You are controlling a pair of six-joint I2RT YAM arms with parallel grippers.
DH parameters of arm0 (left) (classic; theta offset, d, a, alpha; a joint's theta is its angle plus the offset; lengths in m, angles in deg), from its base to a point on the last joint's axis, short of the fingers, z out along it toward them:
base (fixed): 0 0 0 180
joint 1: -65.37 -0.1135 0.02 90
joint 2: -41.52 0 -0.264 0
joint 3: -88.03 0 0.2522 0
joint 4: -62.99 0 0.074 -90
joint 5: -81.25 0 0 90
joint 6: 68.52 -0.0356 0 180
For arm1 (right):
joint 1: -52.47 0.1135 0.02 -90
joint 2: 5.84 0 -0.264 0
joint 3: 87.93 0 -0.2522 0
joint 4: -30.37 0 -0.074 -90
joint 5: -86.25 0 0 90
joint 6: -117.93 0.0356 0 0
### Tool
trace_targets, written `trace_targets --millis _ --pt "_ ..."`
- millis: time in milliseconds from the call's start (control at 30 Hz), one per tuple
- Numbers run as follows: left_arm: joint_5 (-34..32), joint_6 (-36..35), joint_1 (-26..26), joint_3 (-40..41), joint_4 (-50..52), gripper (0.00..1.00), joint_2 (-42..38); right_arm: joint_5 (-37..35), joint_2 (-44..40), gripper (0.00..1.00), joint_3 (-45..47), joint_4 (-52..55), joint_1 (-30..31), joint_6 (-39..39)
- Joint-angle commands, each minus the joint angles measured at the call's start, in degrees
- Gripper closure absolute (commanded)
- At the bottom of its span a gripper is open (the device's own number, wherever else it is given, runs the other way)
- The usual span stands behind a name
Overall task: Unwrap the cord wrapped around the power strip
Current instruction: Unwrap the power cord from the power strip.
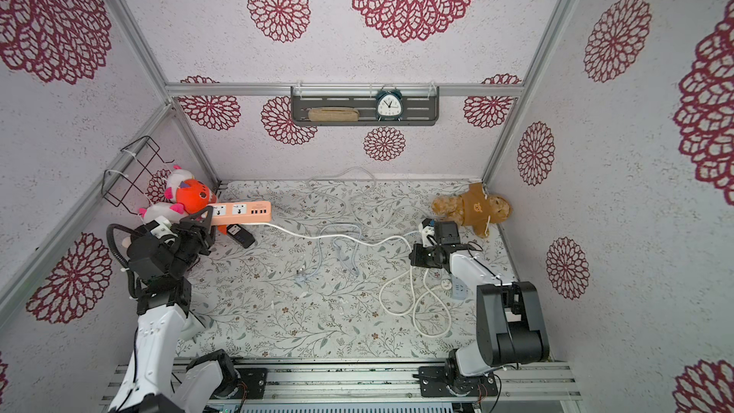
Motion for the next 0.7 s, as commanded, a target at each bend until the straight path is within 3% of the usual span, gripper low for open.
trace_targets --millis 0,33,100,167,300,400,533,667 --pt "-4.5 -6.0 0.4 -1.1 10.7 1.0 -3.5 -1.1 -3.2 1.0 -0.9 9.3 1.7 -0.7" --pt "-4.6 -5.9 0.7 -0.9 11.2 1.0 -4.0 -0.3 -4.3 0.92 -0.8 10.0 1.8 -0.9" --pt "-5.4 -7.0 2.2 -0.9 13.1 1.0 -4.1 0.7 -7.0 0.63 -2.4 13.3 1.8 -2.6" --pt "-6.0 -8.9 4.7 -1.8 15.7 1.0 -3.1 0.0 -8.8 0.46 -6.8 18.1 1.8 -5.2" --pt "-5.2 -12.3 10.7 -3.7 17.6 1.0 1.5 2.0 -9.7 0.29 -16.5 23.2 3.8 -10.1" --pt "-3.3 -15.4 15.8 -6.4 19.0 1.0 6.6 4.1 -7.6 0.18 -22.0 20.3 9.5 -15.0" --pt "1.4 -19.2 19.9 -10.5 21.0 1.0 11.8 7.7 -1.6 0.11 -28.6 14.8 17.5 -22.1" --pt "4.4 -23.1 20.3 -13.1 25.1 1.0 12.8 12.4 6.7 0.09 -37.2 11.9 23.1 -25.4"
